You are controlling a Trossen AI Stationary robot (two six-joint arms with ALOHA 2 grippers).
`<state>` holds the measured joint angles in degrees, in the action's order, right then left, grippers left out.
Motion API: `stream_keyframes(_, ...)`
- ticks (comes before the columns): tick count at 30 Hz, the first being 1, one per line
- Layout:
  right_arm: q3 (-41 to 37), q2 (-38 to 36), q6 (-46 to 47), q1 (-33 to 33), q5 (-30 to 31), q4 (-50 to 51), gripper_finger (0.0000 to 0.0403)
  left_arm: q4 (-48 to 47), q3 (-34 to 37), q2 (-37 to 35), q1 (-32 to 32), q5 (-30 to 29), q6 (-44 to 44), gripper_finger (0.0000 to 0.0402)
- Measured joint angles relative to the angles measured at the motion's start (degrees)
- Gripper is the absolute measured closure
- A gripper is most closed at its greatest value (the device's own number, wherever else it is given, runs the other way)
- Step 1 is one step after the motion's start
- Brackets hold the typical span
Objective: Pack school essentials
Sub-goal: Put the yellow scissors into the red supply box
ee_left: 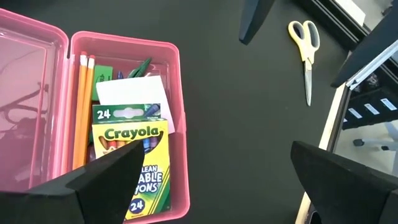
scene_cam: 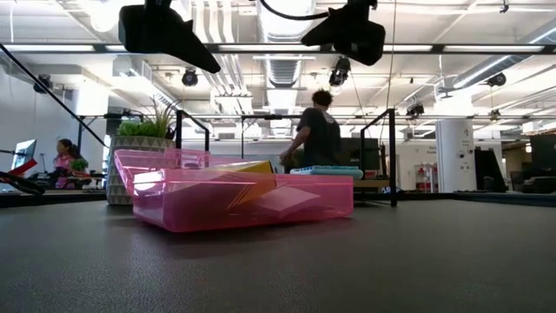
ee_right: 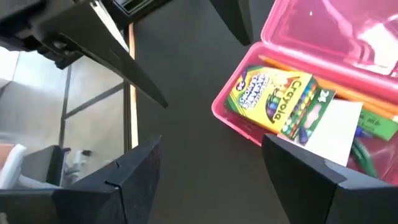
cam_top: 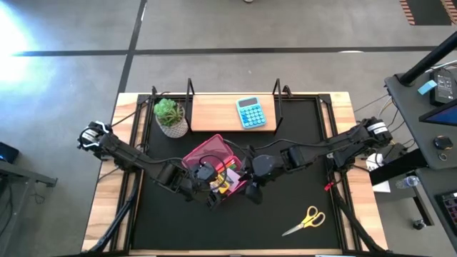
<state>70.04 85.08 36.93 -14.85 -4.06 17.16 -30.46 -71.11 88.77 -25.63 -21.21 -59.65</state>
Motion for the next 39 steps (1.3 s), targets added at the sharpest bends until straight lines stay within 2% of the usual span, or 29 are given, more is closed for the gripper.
stream_keyframes(6, 0.2, 0.0, 0.4, 0.1, -4.0, 3.3, 0.0138, -0.1, 0.2, 0.0, 0.0, 1.2, 0.4, 0.0013)
stream_keyframes(9, 2.5, 0.0, 2.4, 0.5, -5.2, 14.3, 0.0138, -0.8, 0.2, 0.0, 0.0, 1.9, 0.5, 0.0013)
stream_keyframes(15, 6.7, -0.2, 2.3, -0.8, -4.9, 45.6, 0.0140, -3.9, 0.2, 0.0, 0.0, 3.6, 0.6, 0.0013)
stream_keyframes(19, 3.8, -0.2, 2.3, -5.0, -5.1, 54.6, 0.0147, -5.9, 0.3, -0.1, 0.0, 3.6, 0.6, 0.0013)
stream_keyframes(23, 1.1, -0.2, 0.1, -10.8, -9.5, 52.8, 0.0157, -6.4, 0.3, -0.1, 0.0, 3.6, 1.3, 0.0013)
stream_keyframes(28, -1.6, -0.2, -6.6, -20.0, -10.4, 46.2, 0.0167, -6.3, 0.3, -0.1, 0.0, 3.8, 1.9, 0.0013)
stream_keyframes(35, -6.8, 0.5, -8.9, -29.1, -9.2, 33.3, 0.0172, -6.2, 0.3, -0.1, 0.0, 4.0, 1.8, 0.0013)
stream_keyframes(39, -9.0, 0.5, -8.9, -32.2, -4.1, 28.8, 0.0172, -6.1, 0.3, -0.1, 0.0, 4.0, 1.5, 0.0013)
